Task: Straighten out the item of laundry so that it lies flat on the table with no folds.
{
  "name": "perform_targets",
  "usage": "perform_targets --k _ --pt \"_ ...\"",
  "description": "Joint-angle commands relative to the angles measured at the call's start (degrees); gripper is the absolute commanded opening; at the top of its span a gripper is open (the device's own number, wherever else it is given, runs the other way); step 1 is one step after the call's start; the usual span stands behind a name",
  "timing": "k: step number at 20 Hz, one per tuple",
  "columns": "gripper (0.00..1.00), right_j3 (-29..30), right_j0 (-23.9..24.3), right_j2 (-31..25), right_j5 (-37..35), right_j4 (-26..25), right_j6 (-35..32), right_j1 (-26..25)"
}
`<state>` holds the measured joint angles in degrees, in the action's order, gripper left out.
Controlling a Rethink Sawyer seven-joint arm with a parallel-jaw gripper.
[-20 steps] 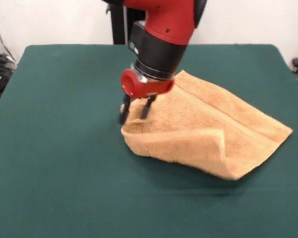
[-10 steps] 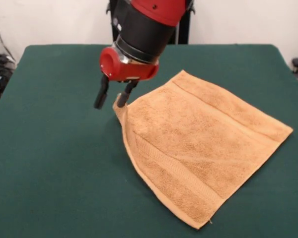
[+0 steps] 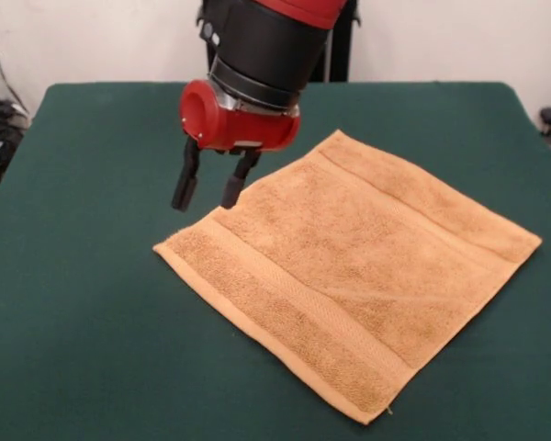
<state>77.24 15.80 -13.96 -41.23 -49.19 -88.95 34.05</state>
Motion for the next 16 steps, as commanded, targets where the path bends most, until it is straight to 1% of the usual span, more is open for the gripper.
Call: perform_targets --k 1,6,9,11,16 --pt "1.00 3.71 3.14 -11.84 -2.10 7.29 13.42 -2.50" --pt "1.00 9.38 5.47 -13.21 2.39 14.05 2.21 -1.06" --pt "1.00 13.27 7.80 -15.04 4.12 18.16 0.09 0.56" --pt "1.00 13.47 7.27 -13.56 5.47 18.79 -2.77 1.08" --pt "1.00 14.73 7.74 -13.08 7.00 19.91 -2.61 1.63"
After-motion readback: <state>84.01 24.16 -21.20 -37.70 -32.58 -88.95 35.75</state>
